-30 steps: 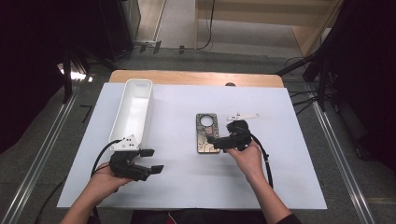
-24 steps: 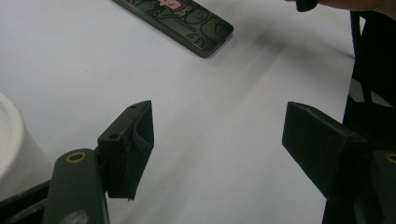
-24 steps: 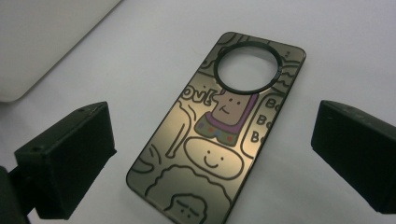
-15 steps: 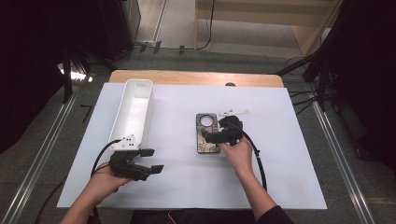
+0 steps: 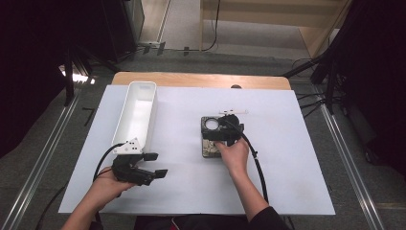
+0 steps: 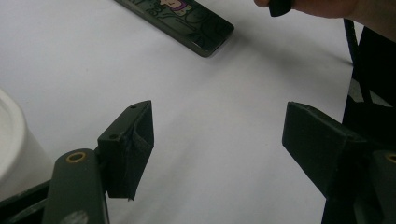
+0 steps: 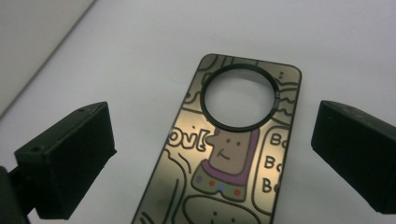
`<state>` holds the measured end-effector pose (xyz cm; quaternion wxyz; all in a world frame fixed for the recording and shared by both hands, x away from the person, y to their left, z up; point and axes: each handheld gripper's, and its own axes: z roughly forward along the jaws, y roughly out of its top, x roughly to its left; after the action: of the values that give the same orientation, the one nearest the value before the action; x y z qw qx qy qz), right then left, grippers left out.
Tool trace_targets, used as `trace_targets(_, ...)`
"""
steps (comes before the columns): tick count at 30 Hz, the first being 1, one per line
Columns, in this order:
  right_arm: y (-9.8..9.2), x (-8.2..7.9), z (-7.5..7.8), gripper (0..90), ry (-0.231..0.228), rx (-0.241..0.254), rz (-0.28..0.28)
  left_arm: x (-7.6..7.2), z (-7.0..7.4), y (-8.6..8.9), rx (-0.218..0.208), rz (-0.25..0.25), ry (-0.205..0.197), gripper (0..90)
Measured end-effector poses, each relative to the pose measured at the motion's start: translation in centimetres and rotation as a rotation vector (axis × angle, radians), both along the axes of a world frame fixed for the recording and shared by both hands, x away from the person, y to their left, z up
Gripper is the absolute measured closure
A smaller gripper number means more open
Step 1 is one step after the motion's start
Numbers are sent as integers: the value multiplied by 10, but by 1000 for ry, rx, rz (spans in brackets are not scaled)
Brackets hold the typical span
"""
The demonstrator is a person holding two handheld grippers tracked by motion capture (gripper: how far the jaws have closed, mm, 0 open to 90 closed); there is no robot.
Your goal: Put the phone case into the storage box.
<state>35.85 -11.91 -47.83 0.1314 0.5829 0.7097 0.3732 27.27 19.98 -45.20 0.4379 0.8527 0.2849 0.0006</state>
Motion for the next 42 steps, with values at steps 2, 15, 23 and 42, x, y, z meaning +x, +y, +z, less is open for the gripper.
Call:
trace_targets(2,2,1,1,0,-1,-8,-5,0,0,0,0,0,0,251)
trace_targets(15,4,2,1,0,1,-39,-22,0,0,0,-3,-1,0,251)
trace_targets(23,7,3,-2,0,12,-37,-26,1,0,0,-2,-1,0,251)
trace_targets(42,13,3,-15,0,56,-59,-29,0,0,0,-1,-9,-3,251)
